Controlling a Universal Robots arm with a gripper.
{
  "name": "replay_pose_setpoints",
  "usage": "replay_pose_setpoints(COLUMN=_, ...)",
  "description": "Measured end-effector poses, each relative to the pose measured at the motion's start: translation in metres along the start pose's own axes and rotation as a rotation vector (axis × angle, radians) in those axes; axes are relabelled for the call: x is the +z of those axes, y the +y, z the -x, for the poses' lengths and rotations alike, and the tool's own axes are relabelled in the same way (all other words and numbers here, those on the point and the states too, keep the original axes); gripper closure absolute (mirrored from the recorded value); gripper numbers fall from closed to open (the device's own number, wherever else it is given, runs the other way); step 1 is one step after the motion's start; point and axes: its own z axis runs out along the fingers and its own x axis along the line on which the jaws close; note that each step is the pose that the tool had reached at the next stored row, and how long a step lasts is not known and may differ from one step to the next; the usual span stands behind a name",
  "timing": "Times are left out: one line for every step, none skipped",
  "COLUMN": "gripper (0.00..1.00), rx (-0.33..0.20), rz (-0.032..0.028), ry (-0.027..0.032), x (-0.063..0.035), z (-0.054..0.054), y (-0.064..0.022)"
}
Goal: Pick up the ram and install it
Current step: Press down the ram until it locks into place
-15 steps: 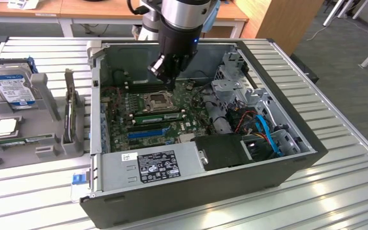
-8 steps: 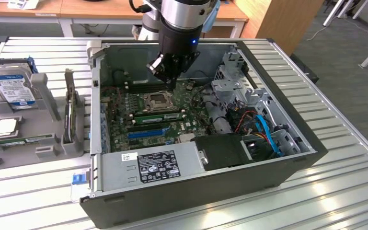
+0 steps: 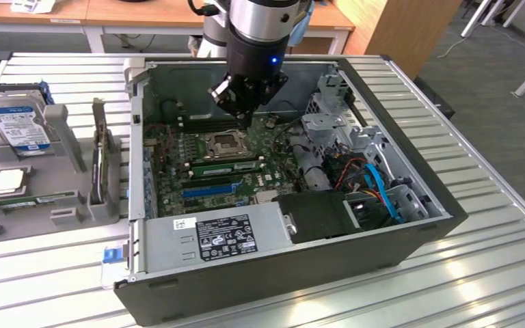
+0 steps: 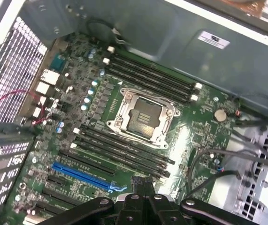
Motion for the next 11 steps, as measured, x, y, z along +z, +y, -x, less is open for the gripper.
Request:
replay_pose_setpoints(gripper=0.90, rx=0.012, rz=-0.0004, ry=-0.0004, x=0.0001, z=0.0000, y=0.0000)
replay_pose_setpoints(gripper=0.90, rx=0.025, rz=-0.0007, ry=-0.0006, x=0.0001, z=0.0000, y=0.0000)
replay_pose_setpoints(gripper=0.90, rx=0.037, rz=-0.0009, ry=-0.0005, x=0.0002, z=0.0000, y=0.0000)
replay_pose_setpoints(gripper=0.90, rx=0.049, rz=-0.0013, ry=-0.0008, x=0.0002, z=0.0000, y=0.0000)
replay_pose_setpoints(gripper=0.90, rx=0.062, rz=-0.0016, ry=-0.0008, x=0.0003, z=0.0000, y=0.0000)
replay_pose_setpoints(gripper=0.90, rx=0.074, rz=-0.0017, ry=-0.0002, x=0.0003, z=0.0000, y=0.0000)
replay_pose_setpoints(gripper=0.90, rx=0.085, rz=-0.0016, ry=0.0006, x=0.0004, z=-0.0001, y=0.0000)
replay_pose_setpoints(gripper=0.90, rx=0.093, rz=-0.0015, ry=0.0016, x=0.0004, z=-0.0001, y=0.0000)
replay_pose_setpoints(gripper=0.90, rx=0.095, rz=-0.0014, ry=0.0018, x=0.0004, z=-0.0001, y=0.0000)
replay_pose_setpoints(gripper=0.90, rx=0.095, rz=-0.0015, ry=0.0020, x=0.0003, z=0.0000, y=0.0000)
replay_pose_setpoints(gripper=0.90, rx=0.095, rz=-0.0014, ry=0.0020, x=0.0003, z=0.0000, y=0.0000)
